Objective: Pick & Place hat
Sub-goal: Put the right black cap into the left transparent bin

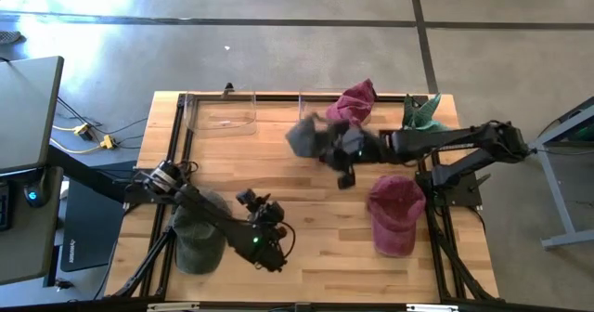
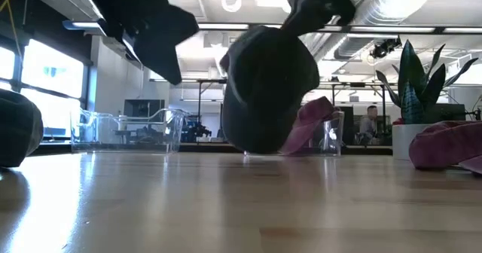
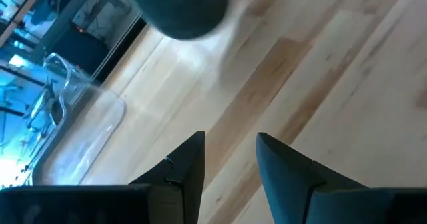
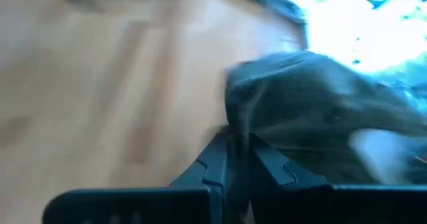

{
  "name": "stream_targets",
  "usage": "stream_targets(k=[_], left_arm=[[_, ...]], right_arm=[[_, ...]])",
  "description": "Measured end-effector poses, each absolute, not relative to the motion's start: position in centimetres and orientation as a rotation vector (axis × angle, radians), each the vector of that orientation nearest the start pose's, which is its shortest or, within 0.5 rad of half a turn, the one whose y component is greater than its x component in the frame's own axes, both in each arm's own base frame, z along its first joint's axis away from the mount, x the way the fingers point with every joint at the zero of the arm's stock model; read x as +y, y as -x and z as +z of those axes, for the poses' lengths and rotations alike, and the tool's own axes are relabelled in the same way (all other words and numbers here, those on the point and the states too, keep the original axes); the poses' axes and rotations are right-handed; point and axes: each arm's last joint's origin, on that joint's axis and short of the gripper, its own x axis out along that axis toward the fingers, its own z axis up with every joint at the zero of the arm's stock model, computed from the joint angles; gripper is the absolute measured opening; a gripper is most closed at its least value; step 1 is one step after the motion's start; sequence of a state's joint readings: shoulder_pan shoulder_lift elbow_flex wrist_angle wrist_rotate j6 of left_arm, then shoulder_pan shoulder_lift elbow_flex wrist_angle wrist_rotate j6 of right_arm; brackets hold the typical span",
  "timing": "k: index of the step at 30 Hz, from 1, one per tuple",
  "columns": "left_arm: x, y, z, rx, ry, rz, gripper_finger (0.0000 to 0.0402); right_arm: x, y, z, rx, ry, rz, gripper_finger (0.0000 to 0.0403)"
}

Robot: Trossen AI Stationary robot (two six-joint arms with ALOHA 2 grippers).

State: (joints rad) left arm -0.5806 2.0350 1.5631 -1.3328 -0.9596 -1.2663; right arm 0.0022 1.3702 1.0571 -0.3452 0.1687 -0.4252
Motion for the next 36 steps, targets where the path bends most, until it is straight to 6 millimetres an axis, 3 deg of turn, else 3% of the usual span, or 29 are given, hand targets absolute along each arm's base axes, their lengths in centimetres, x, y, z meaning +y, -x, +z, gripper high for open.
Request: stream_targets(k=[3, 9, 13, 16, 20, 24, 29, 36], left_arm=[[-18.7, -31.7, 19.9, 0.788, -0.17, 0.888, 0.0129], [-19.2, -32.7, 19.8, 0.775, -0.185, 0.806, 0.0129], [-19.6, -33.9, 19.8, 0.765, -0.222, 0.718, 0.0129], [-19.4, -35.1, 19.9, 0.747, -0.229, 0.676, 0.0129], [-18.9, -36.5, 20.1, 0.74, -0.205, 0.621, 0.0129], [-18.6, -37.4, 20.2, 0.756, -0.181, 0.555, 0.0129], [-17.7, -37.6, 20.1, 0.763, -0.15, 0.6, 0.0129], [-16.3, -35.8, 19.6, 0.835, -0.102, 0.776, 0.0129]], right_arm=[[1.4, -29.2, 25.4, 0.719, 0.373, 0.124, 0.0028], [5.4, -26.7, 17.0, 0.734, 0.178, 0.344, 0.0073], [7.5, -24.7, 14.6, 0.721, 0.163, 0.413, 0.0096], [8.1, -24.3, 14.5, 0.746, 0.16, 0.407, 0.0125], [8.5, -24.8, 16.2, 0.834, 0.093, 0.398, 0.0167], [9.3, -25.4, 17.8, 0.831, 0.04, 0.519, 0.0183], [10.2, -25.6, 18.4, 0.742, 0.054, 0.597, 0.0163], [8.3, -27.1, 19.2, 0.625, 0.01, 0.262, 0.01]])
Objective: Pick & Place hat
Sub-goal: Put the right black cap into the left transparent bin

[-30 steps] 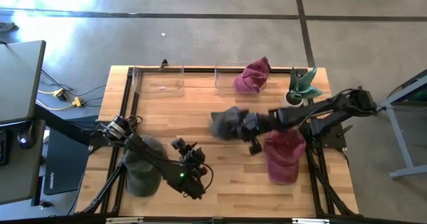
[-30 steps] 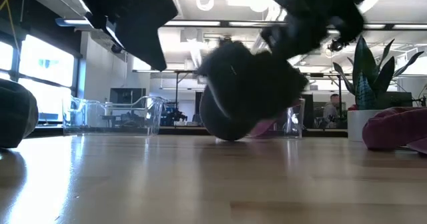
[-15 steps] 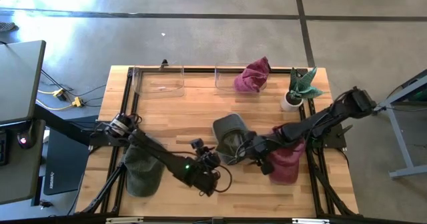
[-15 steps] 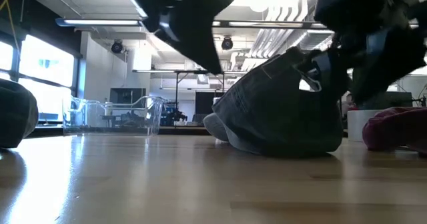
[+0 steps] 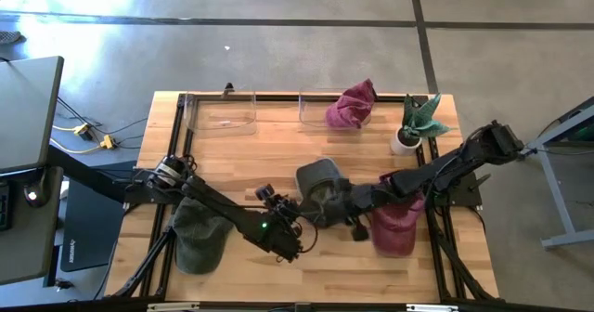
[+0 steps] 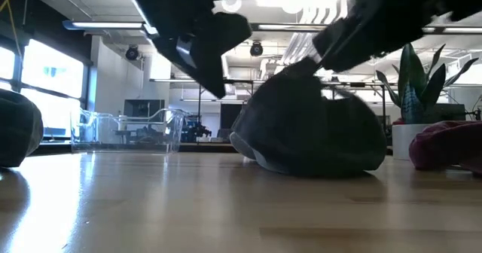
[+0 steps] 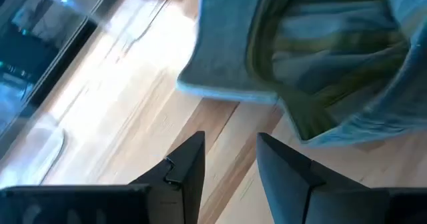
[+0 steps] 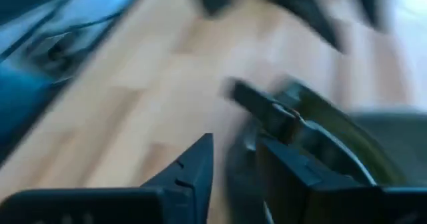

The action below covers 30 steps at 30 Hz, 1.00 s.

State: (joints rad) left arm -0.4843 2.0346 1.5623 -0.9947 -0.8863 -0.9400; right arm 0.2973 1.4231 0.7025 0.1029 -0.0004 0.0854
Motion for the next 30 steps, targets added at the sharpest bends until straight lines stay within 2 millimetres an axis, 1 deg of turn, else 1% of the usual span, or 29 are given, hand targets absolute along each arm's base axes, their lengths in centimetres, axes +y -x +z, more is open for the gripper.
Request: stream_targets(k=[3, 6, 8, 10, 12, 15, 17, 19, 20, 22, 24, 25, 27, 29, 30], left_arm=[[-16.3, -35.7, 19.5, 0.848, -0.079, 0.78, 0.0129], [-16.3, -35.8, 19.6, 0.836, -0.073, 0.772, 0.0129], [-16.4, -36.0, 19.6, 0.828, -0.071, 0.762, 0.0129], [-16.5, -36.2, 19.6, 0.817, -0.075, 0.748, 0.0129], [-16.7, -36.5, 19.7, 0.807, -0.086, 0.721, 0.0129], [-17.0, -37.1, 19.9, 0.781, -0.1, 0.667, 0.0129], [-17.3, -37.7, 20.1, 0.746, -0.098, 0.632, 0.0129], [-17.6, -38.2, 20.3, 0.714, -0.099, 0.599, 0.0129], [-17.7, -38.5, 20.4, 0.697, -0.099, 0.58, 0.0129], [-17.7, -39.2, 20.8, 0.667, -0.09, 0.537, 0.0129], [-17.1, -40.3, 21.1, 0.646, -0.06, 0.477, 0.0125], [-16.4, -40.9, 21.3, 0.642, -0.038, 0.444, 0.0121], [-14.8, -42.2, 21.3, 0.651, 0.021, 0.382, 0.011], [-13.1, -43.3, 20.2, 0.698, 0.101, 0.333, 0.0094], [-12.2, -43.5, 19.3, 0.753, 0.134, 0.334, 0.0086]], right_arm=[[6.1, -27.3, 18.3, 0.655, -0.062, 0.027, 0.0069], [3.9, -26.9, 16.3, 0.702, -0.042, -0.196, 0.004], [2.8, -26.6, 15.3, 0.733, -0.022, -0.264, 0.0024], [2.1, -26.5, 15.1, 0.742, -0.012, -0.264, 0.0011], [1.8, -26.4, 15.7, 0.73, 0.001, -0.231, 0.0003], [1.9, -26.2, 17.7, 0.684, 0.036, -0.198, 0.0006], [2.0, -25.6, 18.9, 0.664, 0.042, -0.181, 0.0011], [2.4, -25.0, 19.7, 0.659, 0.022, -0.109, 0.0014], [2.7, -24.7, 19.9, 0.658, 0.001, -0.046, 0.0015], [3.3, -24.5, 19.6, 0.674, -0.058, 0.078, 0.0014], [3.8, -24.3, 18.5, 0.726, -0.103, 0.126, 0.0007], [3.9, -24.3, 17.9, 0.752, -0.107, 0.119, 0.0004], [4.0, -24.5, 16.6, 0.798, -0.096, 0.053, 0.0003], [4.0, -24.6, 15.3, 0.848, -0.083, -0.017, 0.0005], [4.0, -24.6, 14.8, 0.882, -0.078, -0.042, 0.0006]])
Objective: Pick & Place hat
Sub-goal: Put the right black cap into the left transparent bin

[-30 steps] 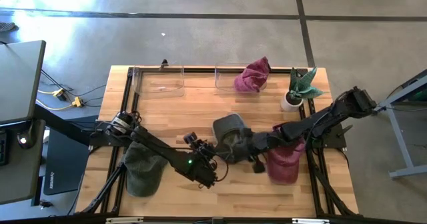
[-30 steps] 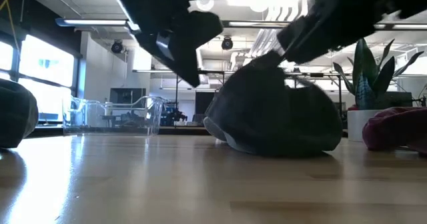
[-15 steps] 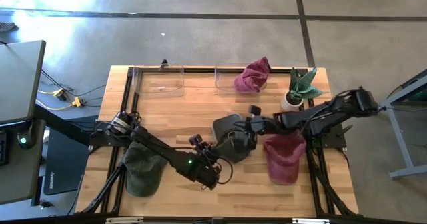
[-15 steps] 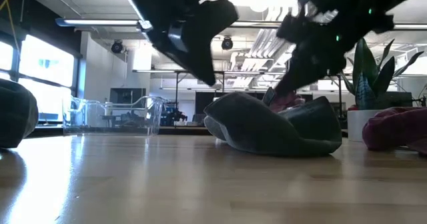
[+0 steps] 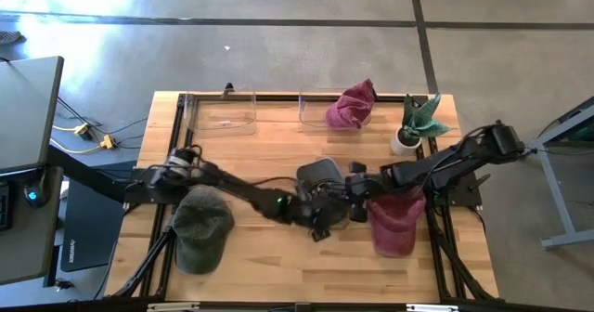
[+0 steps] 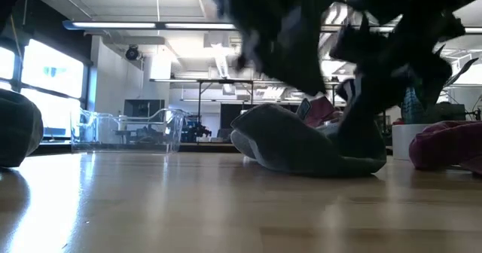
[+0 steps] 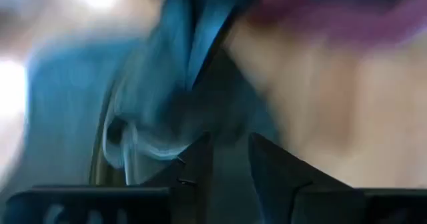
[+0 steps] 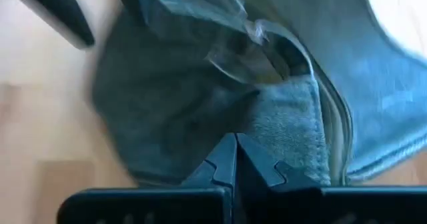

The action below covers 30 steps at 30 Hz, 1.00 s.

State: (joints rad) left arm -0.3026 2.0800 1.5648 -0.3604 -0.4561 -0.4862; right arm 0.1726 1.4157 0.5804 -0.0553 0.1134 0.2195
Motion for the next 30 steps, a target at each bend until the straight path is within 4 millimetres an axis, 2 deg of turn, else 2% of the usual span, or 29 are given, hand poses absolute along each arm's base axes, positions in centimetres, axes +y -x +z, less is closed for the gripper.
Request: stream_targets(k=[3, 7, 10, 12, 15, 17, 19, 23, 26, 30], left_arm=[[-10.6, -43.0, 17.0, 0.926, 0.211, 0.38, 0.006], [-10.1, -41.9, 16.3, 1.057, 0.241, 0.455, 0.0031], [-10.3, -41.8, 16.2, 1.049, 0.224, 0.475, 0.0015], [-10.8, -41.6, 16.7, 1.032, 0.203, 0.476, 0.0006], [-12.1, -41.5, 18.9, 0.955, 0.145, 0.459, 0.0001], [-13.1, -41.4, 19.6, 0.929, 0.081, 0.443, 0.0001], [-14.2, -41.1, 19.5, 0.944, -0.018, 0.403, 0.0001], [-16.2, -41.9, 19.4, 0.836, -0.131, 0.291, 0.0001], [-17.0, -42.4, 18.4, 0.825, -0.266, 0.192, 0.0001], [-18.0, -44.1, 17.6, 0.715, -0.455, 0.004, 0.0007]], right_arm=[[3.8, -23.9, 13.4, 1.016, -0.074, -0.092, 0.0002], [3.5, -22.8, 13.0, 1.121, -0.065, -0.162, 0.0004], [3.4, -22.5, 13.6, 1.111, -0.057, -0.161, 0.0002], [3.4, -22.5, 14.1, 1.084, -0.053, -0.144, 0.0002], [3.5, -22.4, 15.2, 1.028, -0.063, -0.104, 0.0006], [3.7, -22.2, 15.8, 0.998, -0.055, -0.085, 0.0006], [4.2, -22.1, 16.3, 0.969, -0.037, -0.06, 0.0004], [5.5, -21.8, 16.8, 0.94, 0.004, 0.013, 0.0003], [6.8, -21.6, 16.6, 0.906, 0.075, 0.098, 0.0009], [8.1, -21.1, 15.7, 0.793, 0.185, 0.208, 0.0029]])
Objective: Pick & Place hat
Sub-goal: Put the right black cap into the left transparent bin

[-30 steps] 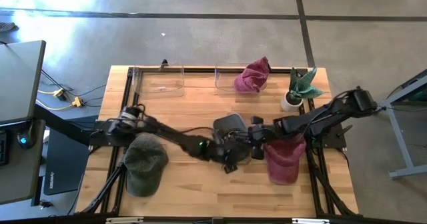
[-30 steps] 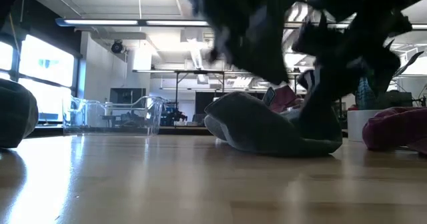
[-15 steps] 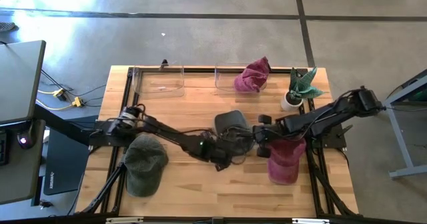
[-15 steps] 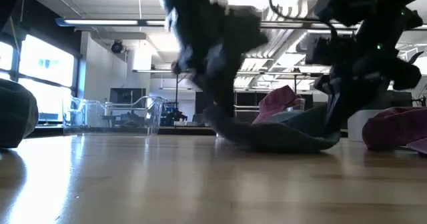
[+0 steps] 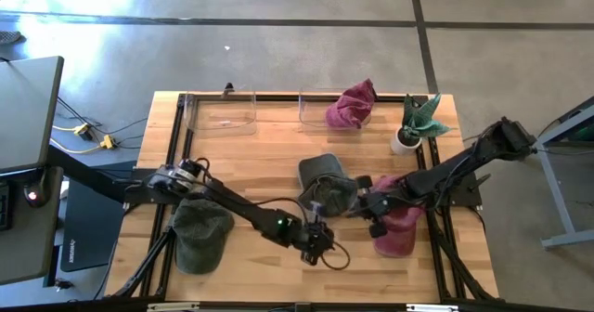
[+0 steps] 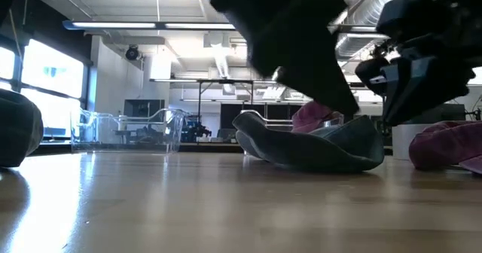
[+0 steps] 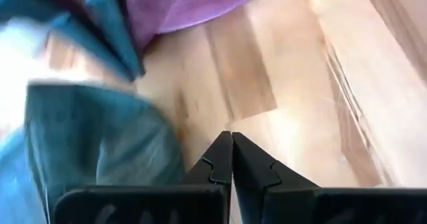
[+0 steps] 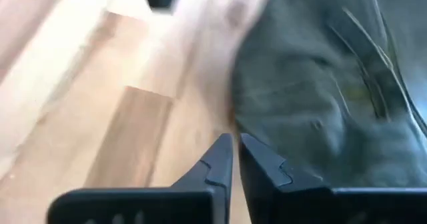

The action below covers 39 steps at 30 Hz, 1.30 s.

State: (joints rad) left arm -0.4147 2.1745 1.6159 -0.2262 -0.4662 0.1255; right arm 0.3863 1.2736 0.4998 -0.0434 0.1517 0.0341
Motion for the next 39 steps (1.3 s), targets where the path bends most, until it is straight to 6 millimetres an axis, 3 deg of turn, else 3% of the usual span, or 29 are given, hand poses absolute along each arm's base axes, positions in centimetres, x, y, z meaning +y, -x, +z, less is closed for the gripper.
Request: stream_targets(k=[4, 7, 12, 16, 22, 31, 35, 39], left_arm=[[-18.3, -44.7, 16.9, 0.668, -0.608, 0.0, 0.0046], [-17.3, -44.6, 16.1, 0.732, -0.69, 0.08, 0.0097], [-15.2, -44.9, 15.5, 0.819, -0.534, 0.048, 0.0184], [-13.9, -44.4, 14.8, 0.941, -0.401, 0.047, 0.0212], [-13.5, -44.0, 14.6, 1.002, -0.331, 0.05, 0.017], [-13.2, -44.0, 14.5, 0.984, -0.377, 0.145, 0.0018], [-13.3, -44.3, 14.8, 0.937, -0.339, 0.175, 0.0017], [-13.8, -44.8, 16.2, 0.883, -0.328, 0.196, 0.0009]], right_arm=[[8.5, -20.7, 15.2, 0.73, 0.247, 0.242, 0.0078], [8.3, -20.3, 14.6, 0.729, 0.276, 0.2, 0.0124], [8.1, -20.1, 14.2, 0.734, 0.313, 0.204, 0.0177], [8.2, -20.1, 14.2, 0.736, 0.301, 0.239, 0.0186], [8.3, -20.2, 14.0, 0.733, 0.362, 0.245, 0.0182], [10.0, -21.2, 11.8, 0.697, 0.665, 0.245, 0.0182], [10.3, -21.4, 11.4, 0.676, 0.768, 0.187, 0.0181], [10.5, -21.3, 11.4, 0.665, 0.846, 0.201, 0.0181]])
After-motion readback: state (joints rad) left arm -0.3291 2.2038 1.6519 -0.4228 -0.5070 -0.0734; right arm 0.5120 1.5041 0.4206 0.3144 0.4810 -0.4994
